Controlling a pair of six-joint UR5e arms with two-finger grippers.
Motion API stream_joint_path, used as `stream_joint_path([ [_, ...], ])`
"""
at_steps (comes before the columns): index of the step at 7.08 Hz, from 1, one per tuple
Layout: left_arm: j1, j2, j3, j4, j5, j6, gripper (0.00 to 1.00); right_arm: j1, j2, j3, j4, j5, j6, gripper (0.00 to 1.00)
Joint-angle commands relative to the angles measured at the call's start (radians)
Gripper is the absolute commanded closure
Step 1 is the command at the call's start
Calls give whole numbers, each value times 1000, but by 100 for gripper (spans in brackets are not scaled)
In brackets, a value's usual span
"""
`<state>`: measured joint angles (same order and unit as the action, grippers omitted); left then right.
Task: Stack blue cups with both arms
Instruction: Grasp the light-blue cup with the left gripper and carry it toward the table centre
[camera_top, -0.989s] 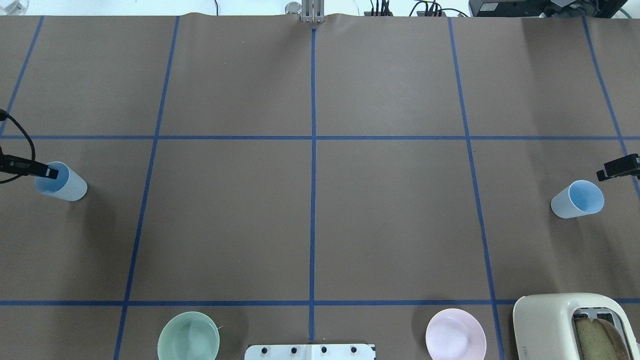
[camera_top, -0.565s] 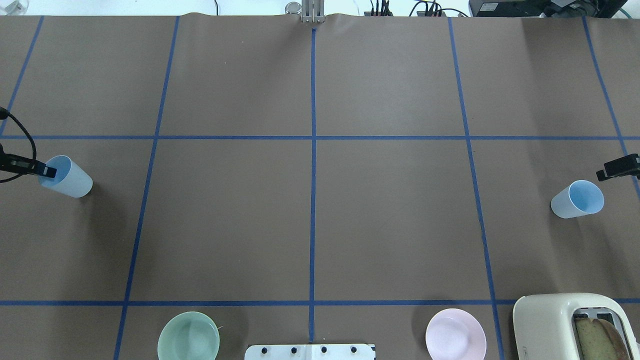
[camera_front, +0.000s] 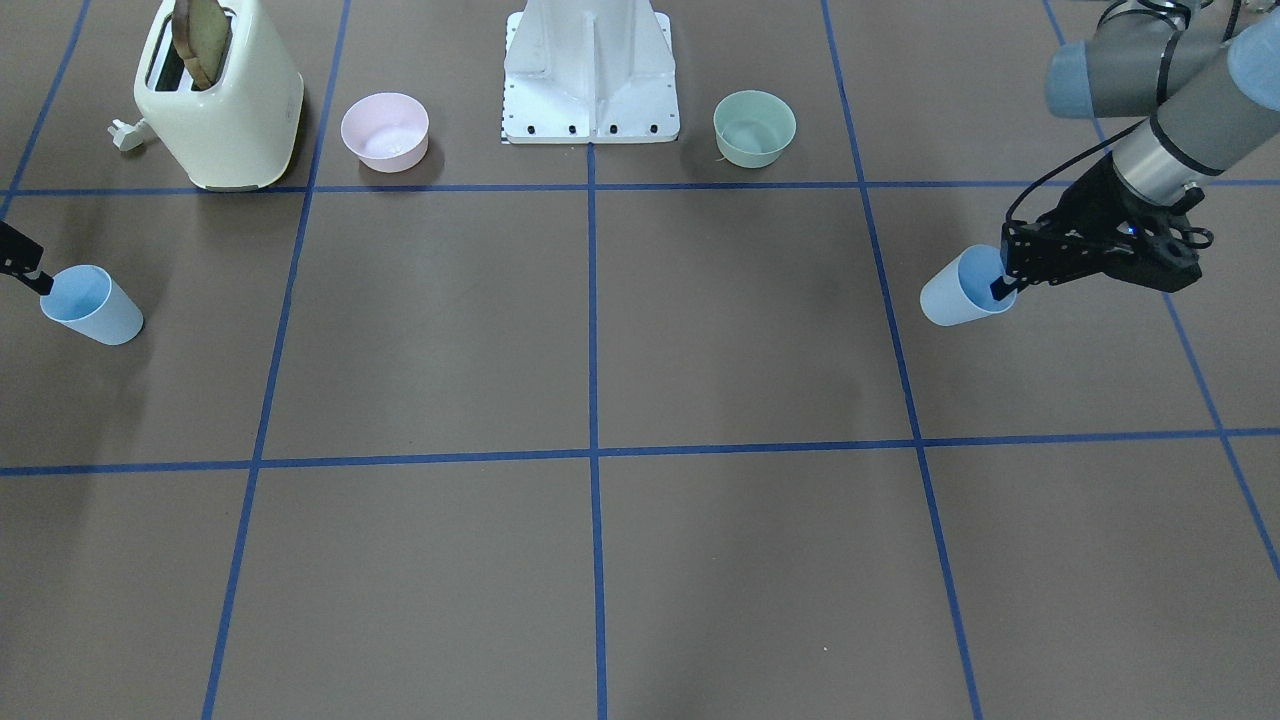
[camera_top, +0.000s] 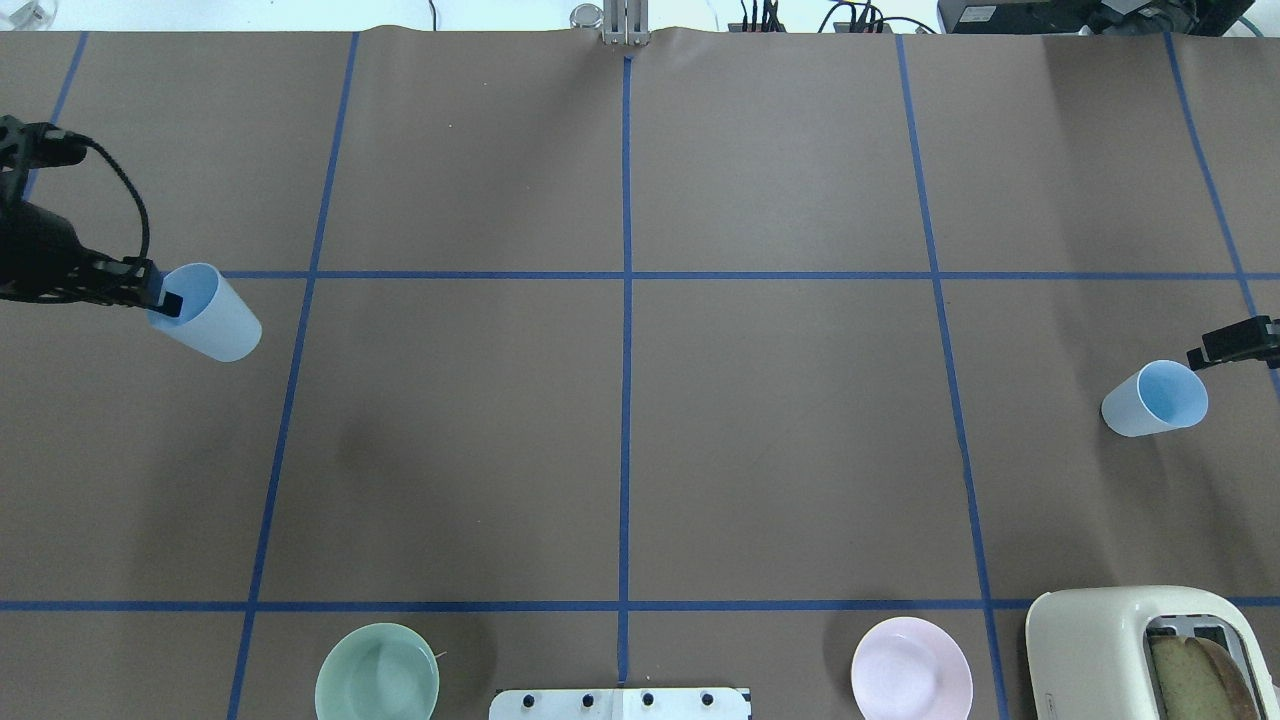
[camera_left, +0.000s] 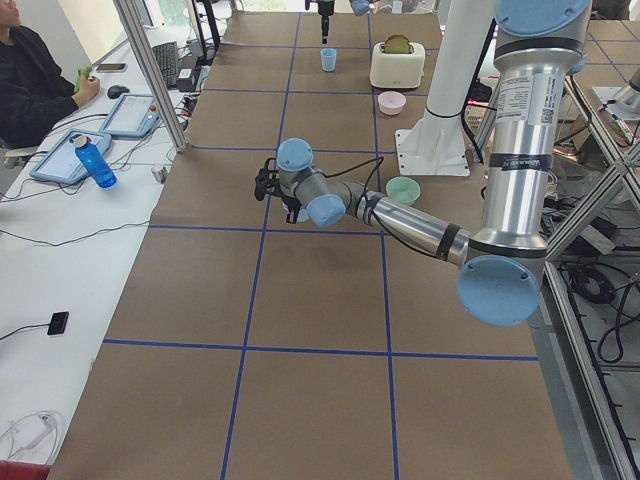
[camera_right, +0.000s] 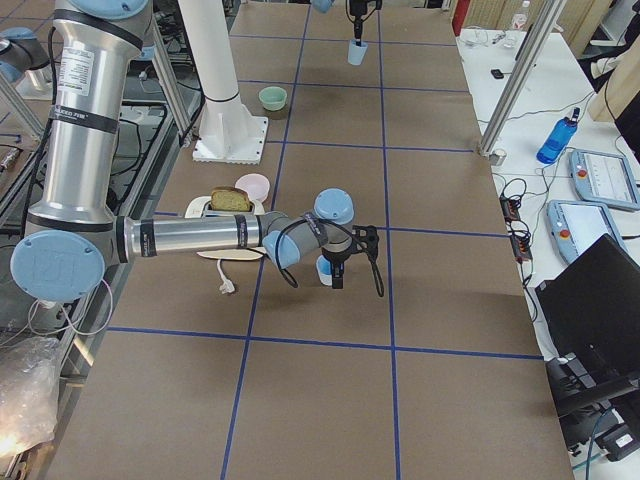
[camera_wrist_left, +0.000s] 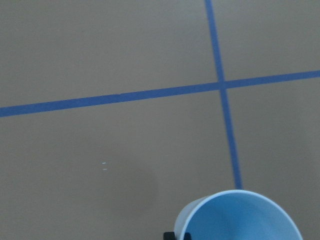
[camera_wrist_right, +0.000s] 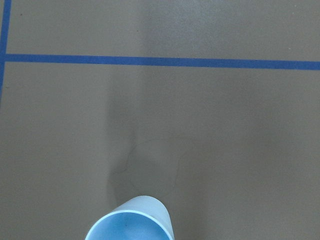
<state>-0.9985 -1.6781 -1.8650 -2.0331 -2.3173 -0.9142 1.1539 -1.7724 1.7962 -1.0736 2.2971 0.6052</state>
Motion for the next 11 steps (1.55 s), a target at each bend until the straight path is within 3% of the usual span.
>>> stream_joint_path([
  [1,143,-168,-16,97,103,-228,100,-17,-10,-20,26,-13,7,0],
  [3,257,-340,-19,268,231,-340,100,-22,14,-38,29,-24,11,0],
  [6,397,-431,1,307,357,-462,100,-36,31,-64,29,-27,11,0],
  [11,462,-531,69,330,423,-537,100,-63,31,-71,34,-37,19,0],
])
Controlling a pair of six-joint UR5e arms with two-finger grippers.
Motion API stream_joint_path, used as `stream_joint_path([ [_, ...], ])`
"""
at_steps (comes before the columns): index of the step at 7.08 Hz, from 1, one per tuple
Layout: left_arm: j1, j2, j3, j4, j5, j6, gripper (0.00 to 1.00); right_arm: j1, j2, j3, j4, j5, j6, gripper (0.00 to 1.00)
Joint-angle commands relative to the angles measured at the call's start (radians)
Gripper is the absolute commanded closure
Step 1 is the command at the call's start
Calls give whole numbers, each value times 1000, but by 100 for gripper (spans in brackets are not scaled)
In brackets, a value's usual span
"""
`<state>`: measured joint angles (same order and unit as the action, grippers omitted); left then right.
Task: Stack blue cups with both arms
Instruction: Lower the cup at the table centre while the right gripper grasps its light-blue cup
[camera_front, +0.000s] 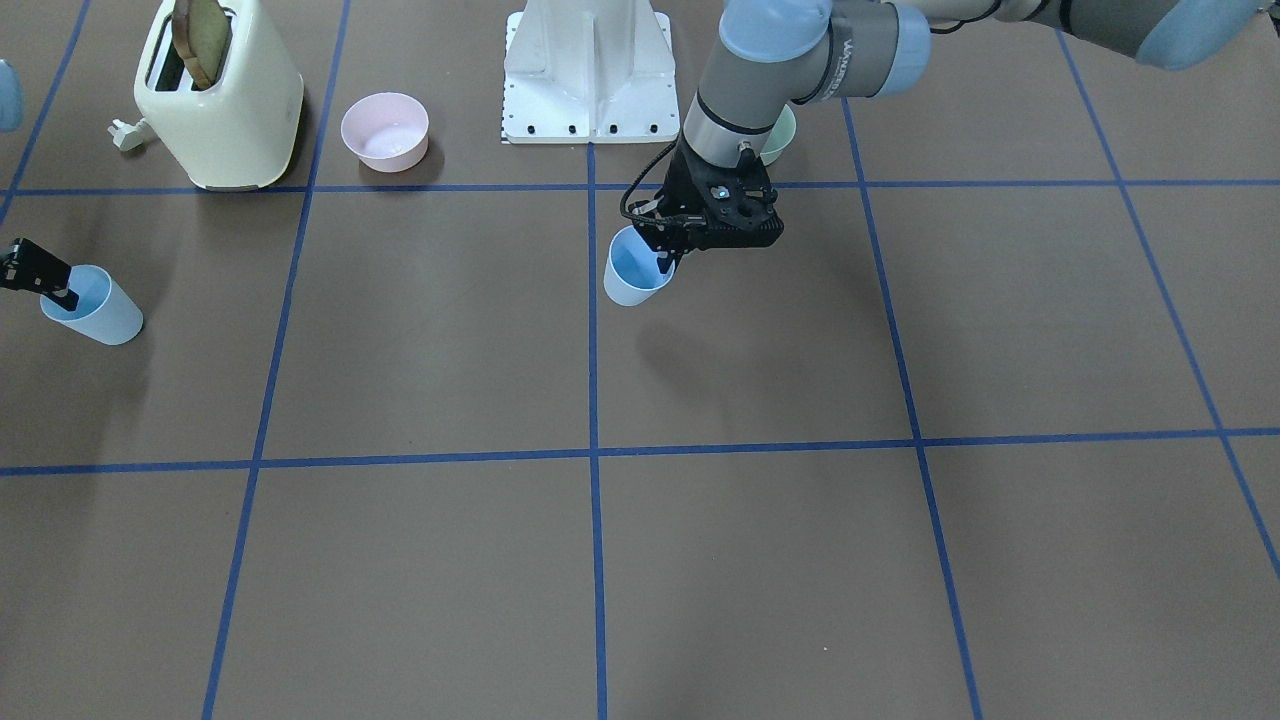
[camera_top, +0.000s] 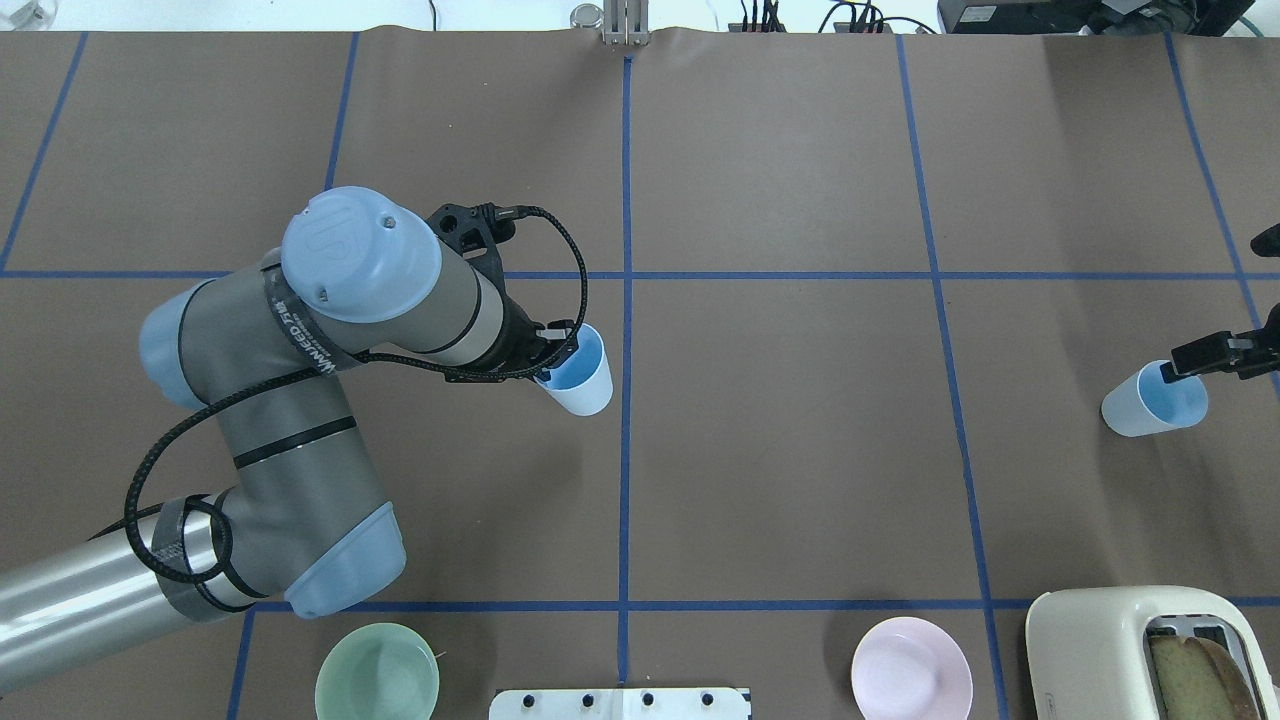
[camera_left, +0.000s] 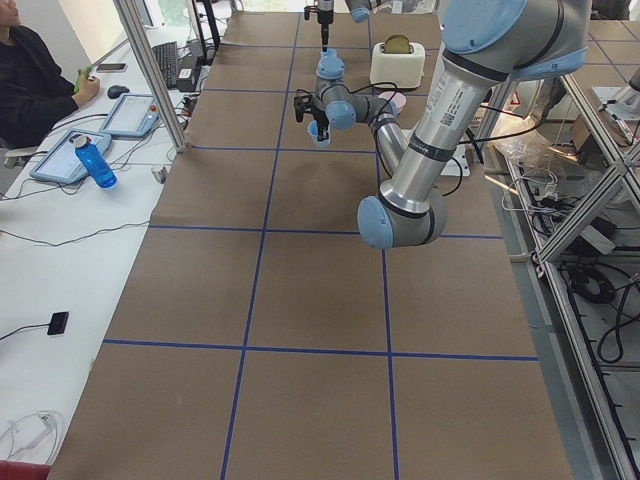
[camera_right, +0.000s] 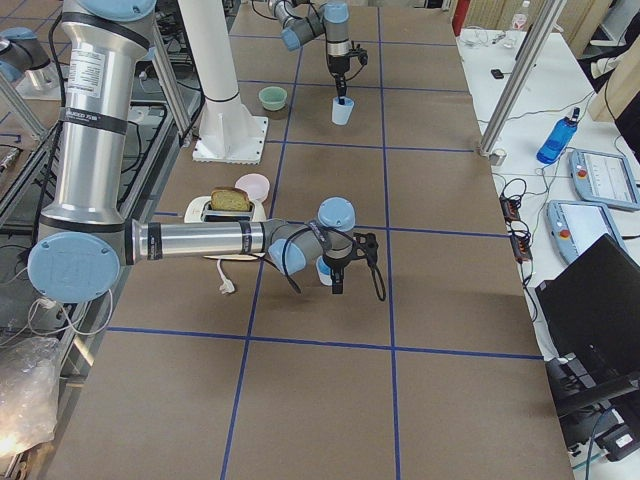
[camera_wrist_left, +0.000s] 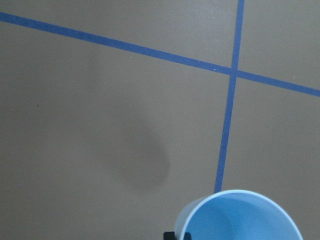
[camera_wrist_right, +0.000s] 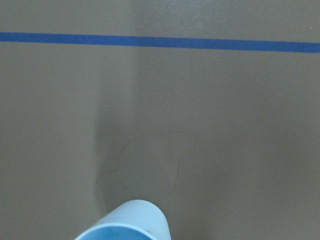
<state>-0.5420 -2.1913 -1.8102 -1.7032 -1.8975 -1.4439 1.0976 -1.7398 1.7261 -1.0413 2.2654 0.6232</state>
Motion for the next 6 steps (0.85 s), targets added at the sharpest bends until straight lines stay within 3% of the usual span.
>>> stream_joint_path([
  [1,5,-21,22,0,3,-7,100,-13,-1,0,1,-13,1,0],
  [2,5,-21,20,0,3,-7,100,-18,-3,-2,13,-17,1,0],
  [3,5,-21,22,0,3,-7,100,-19,-3,-2,20,-17,12,12],
  [5,5,-21,22,0,3,-7,100,-28,-1,0,24,-29,33,72],
  [6,5,-21,22,0,3,-7,100,-31,-1,0,24,-30,38,97],
])
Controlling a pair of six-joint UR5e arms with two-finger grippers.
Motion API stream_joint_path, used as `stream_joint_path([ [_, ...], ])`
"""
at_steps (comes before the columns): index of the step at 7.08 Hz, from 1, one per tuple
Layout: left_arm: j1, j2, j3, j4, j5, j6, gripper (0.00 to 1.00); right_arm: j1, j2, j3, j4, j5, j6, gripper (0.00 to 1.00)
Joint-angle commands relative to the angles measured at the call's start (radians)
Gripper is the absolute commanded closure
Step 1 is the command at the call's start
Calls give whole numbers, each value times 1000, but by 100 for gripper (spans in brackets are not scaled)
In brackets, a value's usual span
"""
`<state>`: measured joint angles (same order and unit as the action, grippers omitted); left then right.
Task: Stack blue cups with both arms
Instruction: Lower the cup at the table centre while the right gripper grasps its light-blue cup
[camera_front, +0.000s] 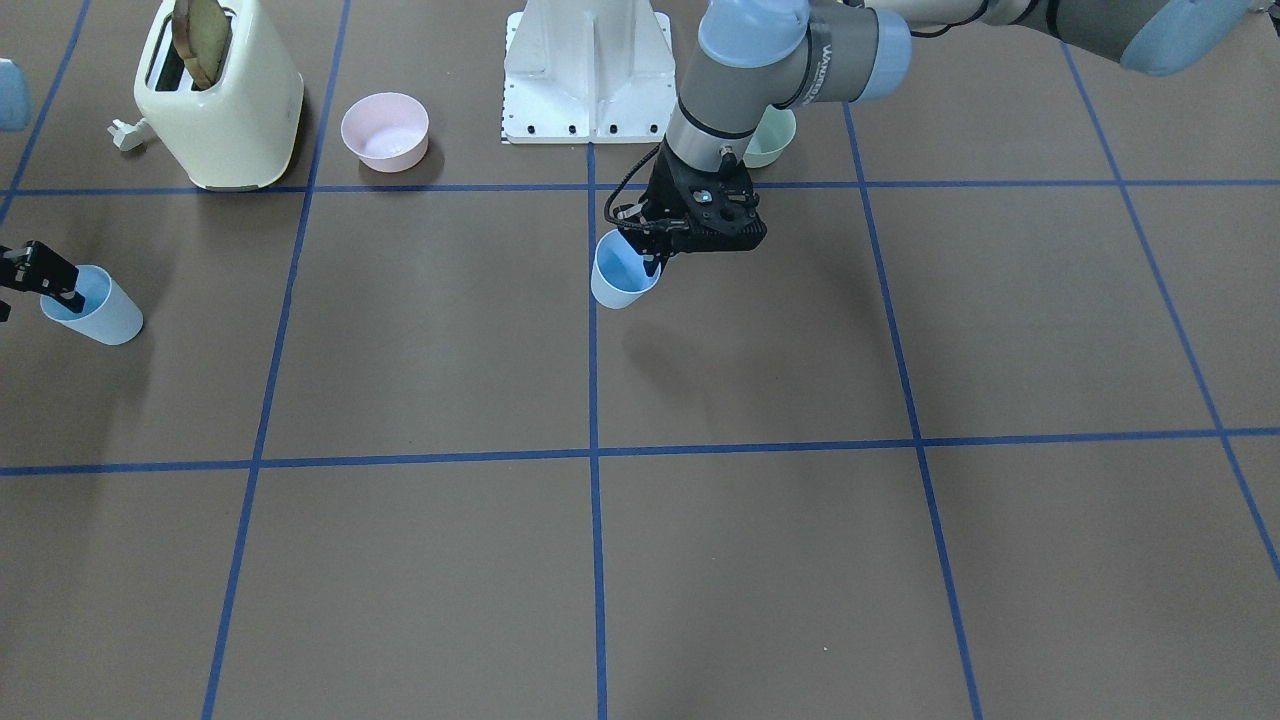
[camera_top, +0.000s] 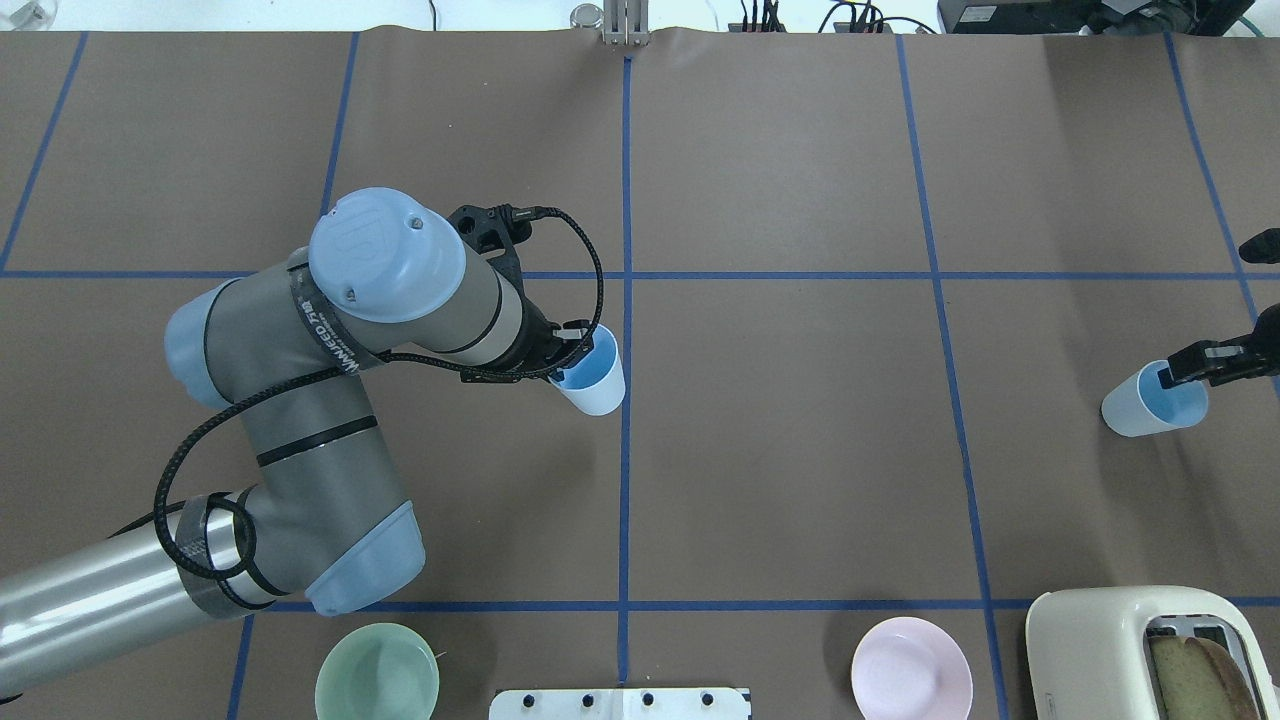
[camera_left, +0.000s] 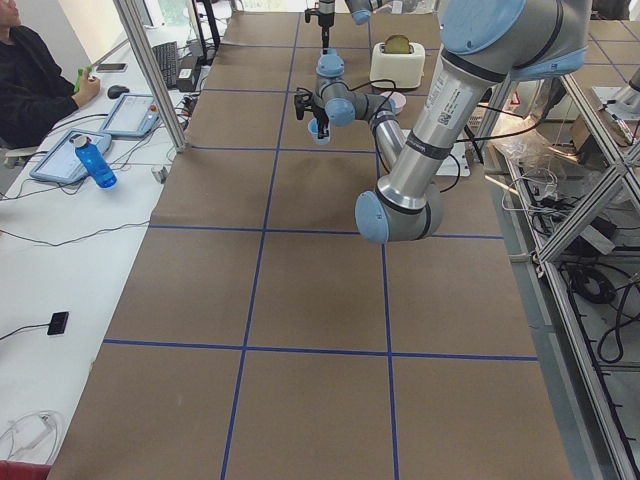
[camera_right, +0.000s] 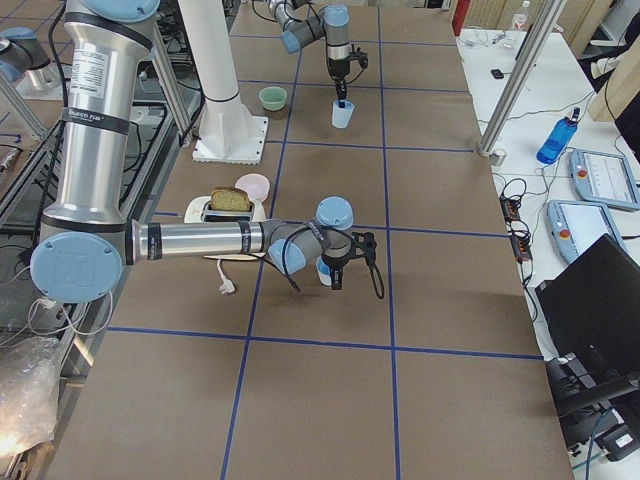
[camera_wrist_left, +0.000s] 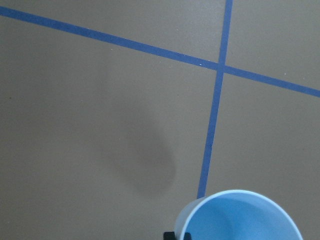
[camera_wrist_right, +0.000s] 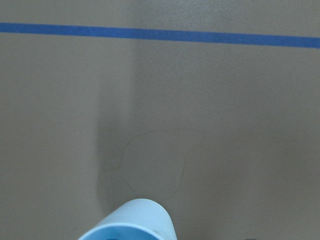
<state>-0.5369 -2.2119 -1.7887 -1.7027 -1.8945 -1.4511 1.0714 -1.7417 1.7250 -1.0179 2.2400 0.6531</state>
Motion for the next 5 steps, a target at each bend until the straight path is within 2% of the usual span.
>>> stream_joint_path([
  [1,0,-2,0,-1,0,0,100,-8,2,1,2,-4,32,100],
  [3,0,-21,21,-2,2,-2,100,-11,33,4,9,-2,62,100],
  [5,38,-40,57,-2,64,-18,100,-8,86,10,-5,9,77,100],
])
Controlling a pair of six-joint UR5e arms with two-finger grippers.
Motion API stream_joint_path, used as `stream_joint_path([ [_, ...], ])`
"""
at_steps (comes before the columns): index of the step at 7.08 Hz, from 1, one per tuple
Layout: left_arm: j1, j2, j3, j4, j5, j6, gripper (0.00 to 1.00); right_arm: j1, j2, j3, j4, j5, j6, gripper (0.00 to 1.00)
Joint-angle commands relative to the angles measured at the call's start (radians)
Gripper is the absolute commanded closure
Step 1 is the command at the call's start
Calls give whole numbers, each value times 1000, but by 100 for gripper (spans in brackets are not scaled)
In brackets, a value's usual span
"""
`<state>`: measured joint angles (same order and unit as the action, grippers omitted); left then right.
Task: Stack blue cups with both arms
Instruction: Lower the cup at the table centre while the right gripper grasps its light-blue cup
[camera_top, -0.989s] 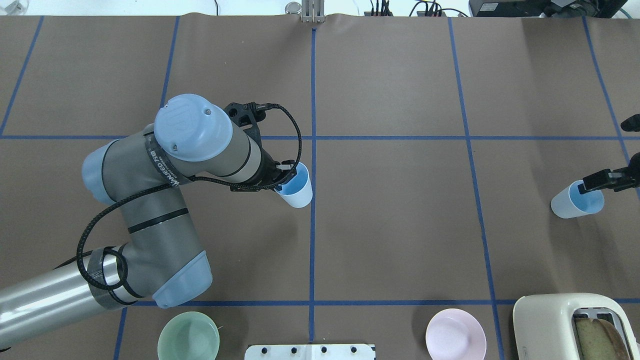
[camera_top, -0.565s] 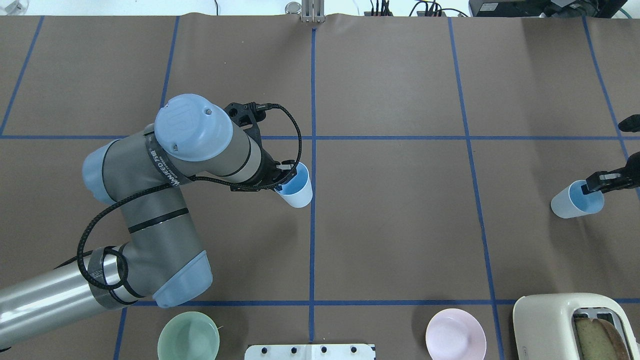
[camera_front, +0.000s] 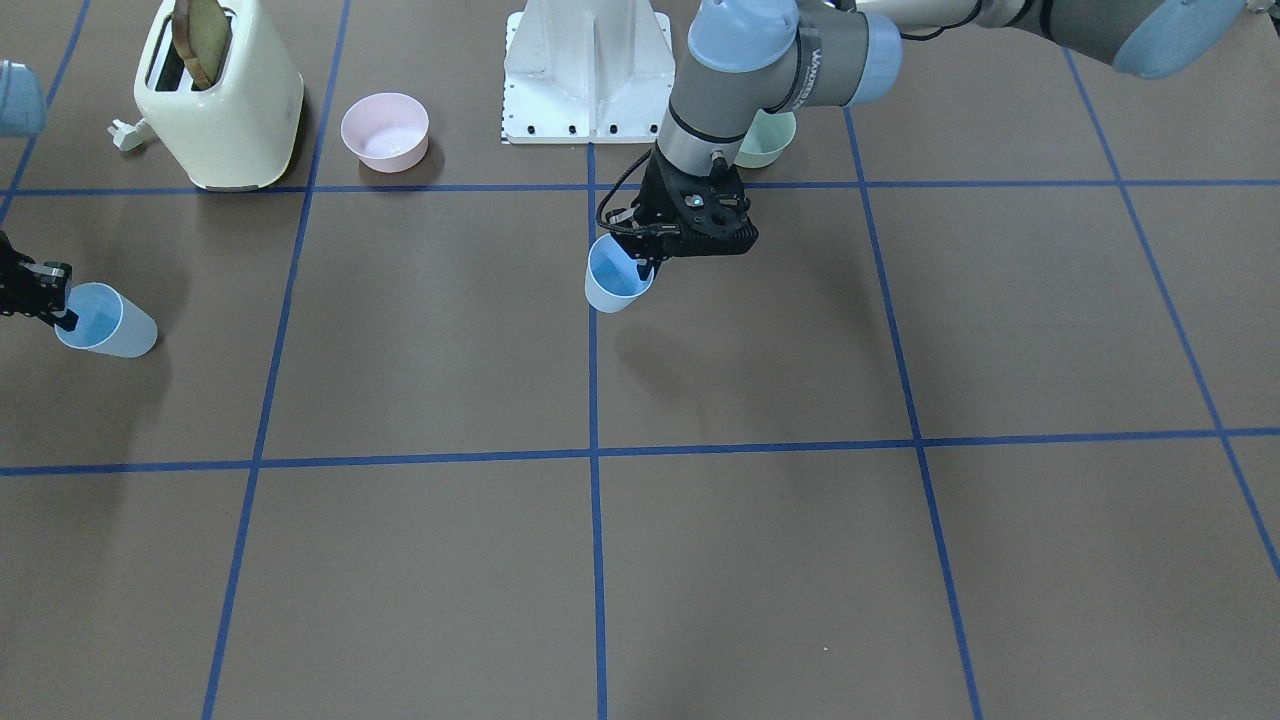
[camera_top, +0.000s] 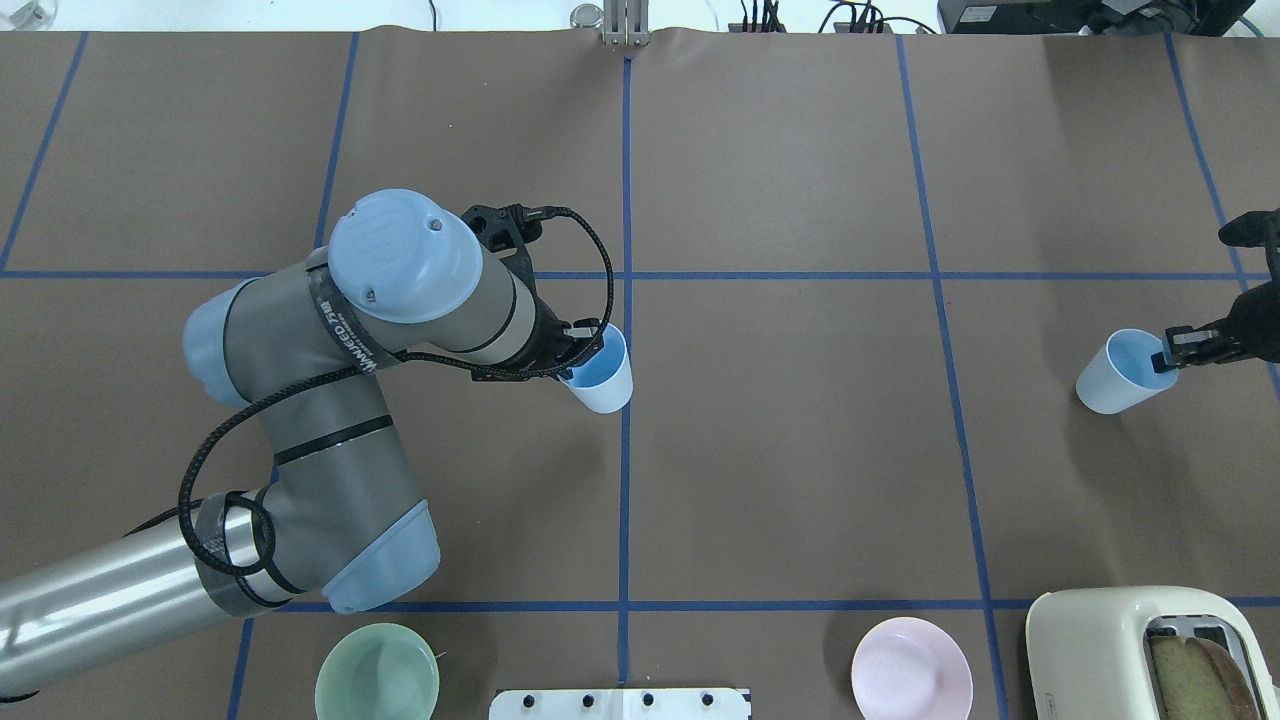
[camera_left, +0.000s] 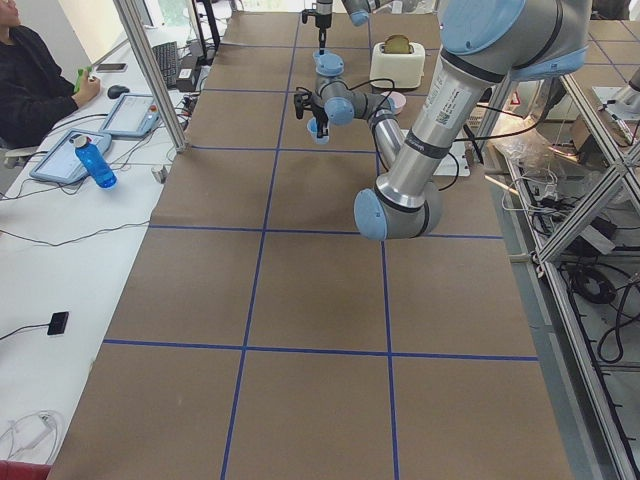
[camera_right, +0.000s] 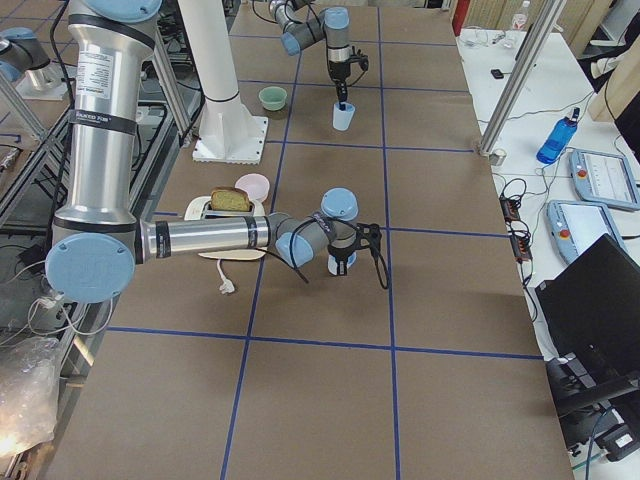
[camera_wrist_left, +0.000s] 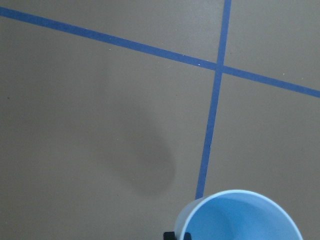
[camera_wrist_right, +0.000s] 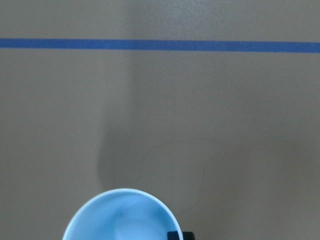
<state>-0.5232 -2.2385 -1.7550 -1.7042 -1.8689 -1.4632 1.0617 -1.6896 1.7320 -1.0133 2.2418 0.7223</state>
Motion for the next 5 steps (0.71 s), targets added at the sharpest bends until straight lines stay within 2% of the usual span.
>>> stream_joint_path([
  [1,31,-26,41,-2,42,-11,100,1,59,-2,-16,13,8,100],
  [5,95,-24,63,-2,132,-13,100,23,229,90,-313,33,8,100],
])
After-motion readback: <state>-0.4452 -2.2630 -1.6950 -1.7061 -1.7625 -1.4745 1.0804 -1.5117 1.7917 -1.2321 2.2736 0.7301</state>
